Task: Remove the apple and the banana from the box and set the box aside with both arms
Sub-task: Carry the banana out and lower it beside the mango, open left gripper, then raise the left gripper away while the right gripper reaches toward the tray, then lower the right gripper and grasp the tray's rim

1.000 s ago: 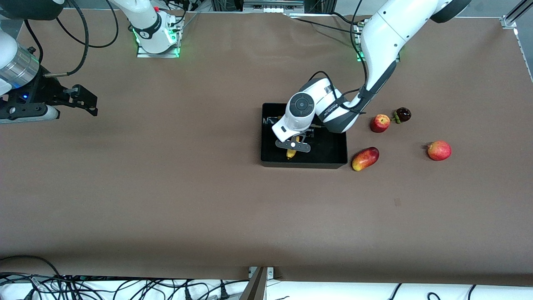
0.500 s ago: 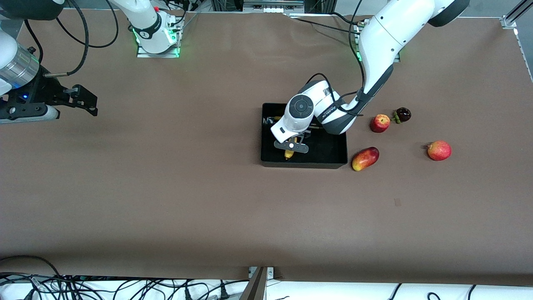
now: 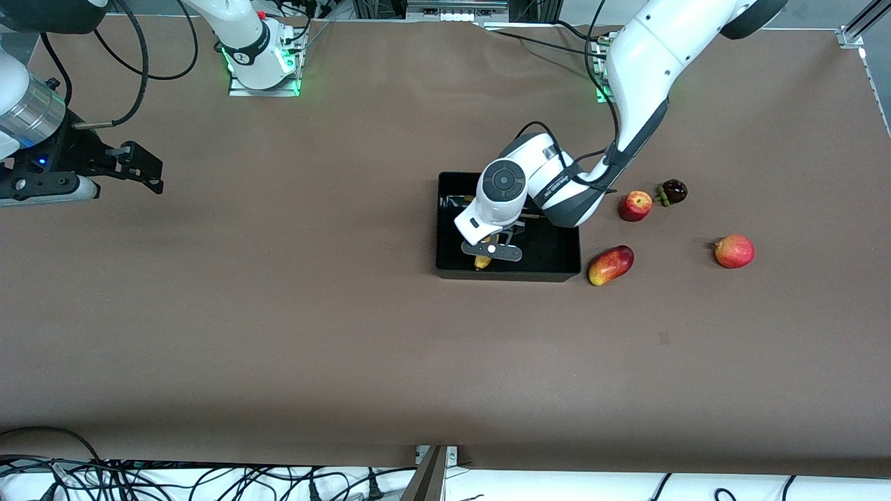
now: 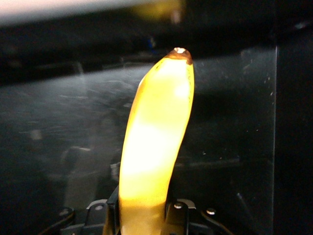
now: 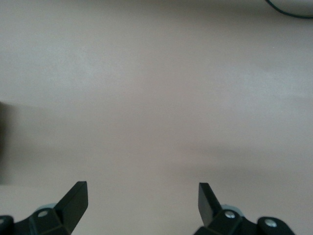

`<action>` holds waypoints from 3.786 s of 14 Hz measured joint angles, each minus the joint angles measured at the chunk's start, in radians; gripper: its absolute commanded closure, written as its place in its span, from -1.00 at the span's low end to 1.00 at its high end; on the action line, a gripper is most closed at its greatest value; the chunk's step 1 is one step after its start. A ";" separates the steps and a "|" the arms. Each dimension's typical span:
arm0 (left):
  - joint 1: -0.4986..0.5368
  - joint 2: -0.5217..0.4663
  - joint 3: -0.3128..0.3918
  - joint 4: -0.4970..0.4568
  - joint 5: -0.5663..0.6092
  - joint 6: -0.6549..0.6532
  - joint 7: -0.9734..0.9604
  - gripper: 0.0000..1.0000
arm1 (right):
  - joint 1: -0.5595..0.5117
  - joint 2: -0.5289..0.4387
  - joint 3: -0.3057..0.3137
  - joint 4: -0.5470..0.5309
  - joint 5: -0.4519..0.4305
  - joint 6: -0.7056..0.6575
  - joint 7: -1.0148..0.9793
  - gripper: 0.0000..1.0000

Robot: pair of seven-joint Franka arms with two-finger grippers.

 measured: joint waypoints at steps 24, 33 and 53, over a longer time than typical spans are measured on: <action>0.640 0.028 0.032 -0.016 0.125 -0.183 0.799 -1.00 | 0.002 0.000 0.004 0.000 -0.002 0.002 0.000 -1.00; 0.643 -0.119 -0.178 0.295 0.110 -0.623 0.795 -1.00 | 0.019 0.030 0.013 -0.002 -0.002 0.052 -0.003 -1.00; 0.171 -0.729 0.517 -0.022 -0.284 -0.482 0.735 -1.00 | 0.606 0.566 0.080 -0.016 0.144 0.578 0.579 -0.94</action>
